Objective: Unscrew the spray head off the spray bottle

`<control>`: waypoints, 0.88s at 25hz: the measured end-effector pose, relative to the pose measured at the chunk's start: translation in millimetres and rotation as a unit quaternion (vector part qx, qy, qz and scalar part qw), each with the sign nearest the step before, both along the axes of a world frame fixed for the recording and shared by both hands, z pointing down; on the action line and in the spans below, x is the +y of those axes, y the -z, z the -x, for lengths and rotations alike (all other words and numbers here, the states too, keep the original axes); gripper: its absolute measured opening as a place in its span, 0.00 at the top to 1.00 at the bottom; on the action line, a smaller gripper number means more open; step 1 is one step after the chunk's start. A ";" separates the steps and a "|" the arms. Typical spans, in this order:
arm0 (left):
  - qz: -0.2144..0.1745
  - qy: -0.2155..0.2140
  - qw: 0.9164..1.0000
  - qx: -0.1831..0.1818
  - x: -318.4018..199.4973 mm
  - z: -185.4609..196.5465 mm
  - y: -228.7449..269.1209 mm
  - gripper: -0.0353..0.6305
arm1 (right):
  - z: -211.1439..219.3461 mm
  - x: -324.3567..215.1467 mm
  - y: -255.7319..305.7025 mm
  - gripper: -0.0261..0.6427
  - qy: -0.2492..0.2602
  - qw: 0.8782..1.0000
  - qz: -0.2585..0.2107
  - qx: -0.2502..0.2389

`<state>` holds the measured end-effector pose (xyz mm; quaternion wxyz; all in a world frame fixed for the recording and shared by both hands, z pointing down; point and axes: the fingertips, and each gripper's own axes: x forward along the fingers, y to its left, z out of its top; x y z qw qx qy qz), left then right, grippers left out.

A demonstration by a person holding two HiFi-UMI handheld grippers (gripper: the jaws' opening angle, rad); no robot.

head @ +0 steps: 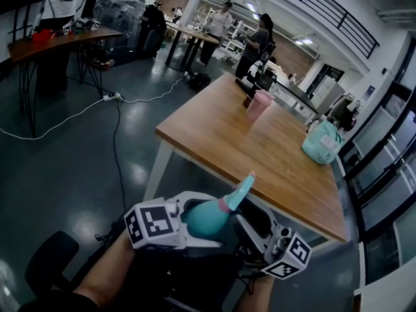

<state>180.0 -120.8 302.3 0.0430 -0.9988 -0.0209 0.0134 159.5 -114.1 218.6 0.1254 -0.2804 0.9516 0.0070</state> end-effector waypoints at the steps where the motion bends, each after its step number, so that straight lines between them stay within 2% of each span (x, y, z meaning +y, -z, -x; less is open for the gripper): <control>1: 0.006 0.024 1.000 0.001 -9.2 0.6 -0.1 0.30 | -3.7 -1.4 3.5 0.71 -0.014 1.000 0.000 -0.009; 4: 0.012 0.110 0.994 -0.004 -38.3 3.6 -2.4 0.30 | -8.3 -13.1 6.1 0.71 -0.094 0.996 0.008 0.005; 7: 0.013 0.180 0.983 -0.013 -58.8 6.8 -9.2 0.30 | -6.4 -28.3 -5.6 0.71 -0.182 0.982 0.023 0.043; 12: -0.024 0.251 0.966 -0.061 -76.4 6.0 -25.9 0.30 | 1.8 -54.4 -20.9 0.71 -0.244 0.967 0.058 0.045; 16: -0.061 0.277 0.955 -0.085 -78.8 3.5 -33.6 0.30 | 5.1 -66.3 -33.5 0.72 -0.257 0.961 0.083 0.057; 17: -0.064 0.279 0.954 -0.086 -79.1 3.8 -33.7 0.30 | 5.7 -66.5 -34.1 0.75 -0.256 0.961 0.082 0.059; 22: -0.053 0.245 0.965 -0.076 -70.3 2.9 -32.8 0.30 | 8.4 -59.7 -32.9 0.75 -0.217 0.972 0.068 0.068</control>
